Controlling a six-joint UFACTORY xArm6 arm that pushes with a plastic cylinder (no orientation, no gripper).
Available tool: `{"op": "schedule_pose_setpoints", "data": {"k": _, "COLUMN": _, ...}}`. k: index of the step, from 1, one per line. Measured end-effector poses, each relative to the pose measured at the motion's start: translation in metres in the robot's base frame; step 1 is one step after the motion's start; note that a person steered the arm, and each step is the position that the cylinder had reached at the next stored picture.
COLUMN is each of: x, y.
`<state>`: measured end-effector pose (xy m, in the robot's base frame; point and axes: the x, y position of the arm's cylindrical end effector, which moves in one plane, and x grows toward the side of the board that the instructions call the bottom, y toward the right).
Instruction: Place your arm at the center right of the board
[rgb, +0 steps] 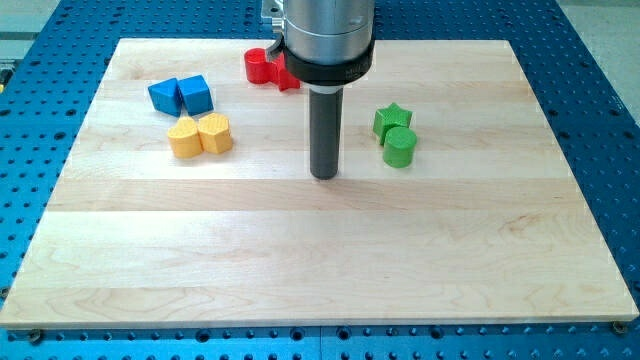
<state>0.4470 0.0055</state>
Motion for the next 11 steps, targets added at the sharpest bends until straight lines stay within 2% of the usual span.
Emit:
{"op": "schedule_pose_setpoints", "data": {"k": 2, "x": 0.063, "y": 0.073}}
{"op": "schedule_pose_setpoints", "data": {"k": 3, "x": 0.066, "y": 0.155}}
{"op": "schedule_pose_setpoints", "data": {"k": 4, "x": 0.044, "y": 0.225}}
{"op": "schedule_pose_setpoints", "data": {"k": 5, "x": 0.025, "y": 0.260}}
{"op": "schedule_pose_setpoints", "data": {"k": 8, "x": 0.020, "y": 0.240}}
{"op": "schedule_pose_setpoints", "data": {"k": 9, "x": 0.014, "y": 0.250}}
{"op": "schedule_pose_setpoints", "data": {"k": 10, "x": -0.018, "y": 0.244}}
{"op": "schedule_pose_setpoints", "data": {"k": 11, "x": -0.019, "y": 0.245}}
